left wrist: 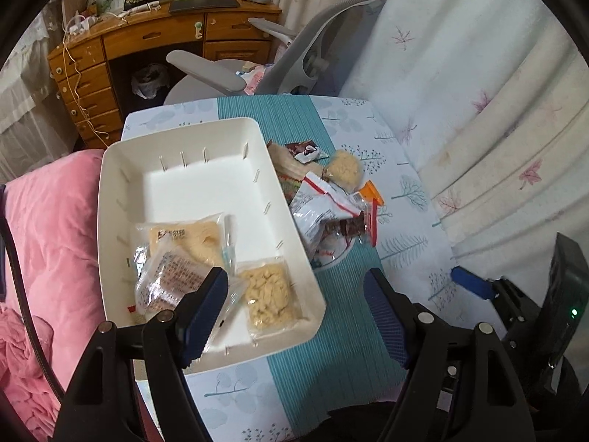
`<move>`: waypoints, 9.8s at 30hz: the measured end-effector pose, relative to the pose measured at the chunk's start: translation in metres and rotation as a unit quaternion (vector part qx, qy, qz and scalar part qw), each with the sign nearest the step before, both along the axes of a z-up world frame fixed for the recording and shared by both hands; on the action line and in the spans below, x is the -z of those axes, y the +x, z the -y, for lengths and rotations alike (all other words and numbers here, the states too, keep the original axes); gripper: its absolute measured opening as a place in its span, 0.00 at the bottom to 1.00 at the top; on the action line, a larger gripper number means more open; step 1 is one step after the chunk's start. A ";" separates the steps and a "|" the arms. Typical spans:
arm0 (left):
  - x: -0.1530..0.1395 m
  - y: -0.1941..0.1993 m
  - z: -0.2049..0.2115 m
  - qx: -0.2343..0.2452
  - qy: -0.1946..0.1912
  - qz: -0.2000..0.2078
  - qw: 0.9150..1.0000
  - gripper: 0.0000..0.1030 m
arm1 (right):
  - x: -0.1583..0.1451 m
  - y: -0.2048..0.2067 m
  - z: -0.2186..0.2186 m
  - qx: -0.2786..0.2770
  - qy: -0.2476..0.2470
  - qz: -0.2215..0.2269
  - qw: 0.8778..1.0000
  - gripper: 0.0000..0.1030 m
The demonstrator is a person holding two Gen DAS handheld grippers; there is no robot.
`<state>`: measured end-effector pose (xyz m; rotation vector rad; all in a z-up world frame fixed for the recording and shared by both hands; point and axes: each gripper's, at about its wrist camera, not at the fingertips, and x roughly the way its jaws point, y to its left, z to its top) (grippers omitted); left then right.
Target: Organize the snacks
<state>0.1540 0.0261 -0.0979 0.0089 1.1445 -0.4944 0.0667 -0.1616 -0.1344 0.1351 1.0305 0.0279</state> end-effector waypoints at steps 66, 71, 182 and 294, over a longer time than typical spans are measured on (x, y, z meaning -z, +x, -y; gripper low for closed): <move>0.120 0.092 0.183 0.023 0.221 -0.053 0.973 0.56 | 0.165 0.073 0.041 -0.442 -0.202 0.134 0.863 0.47; 0.119 0.085 0.180 0.018 0.212 -0.050 0.976 0.52 | 0.164 0.076 0.043 -0.452 -0.210 0.131 0.857 0.46; 0.159 0.093 0.194 0.217 0.273 -0.096 0.932 0.51 | 0.073 0.041 0.134 0.007 0.019 -0.056 0.998 0.45; 0.057 -0.076 0.118 -0.400 -0.027 -0.029 0.916 0.82 | 0.046 0.070 0.154 -0.207 0.073 -0.011 0.976 0.69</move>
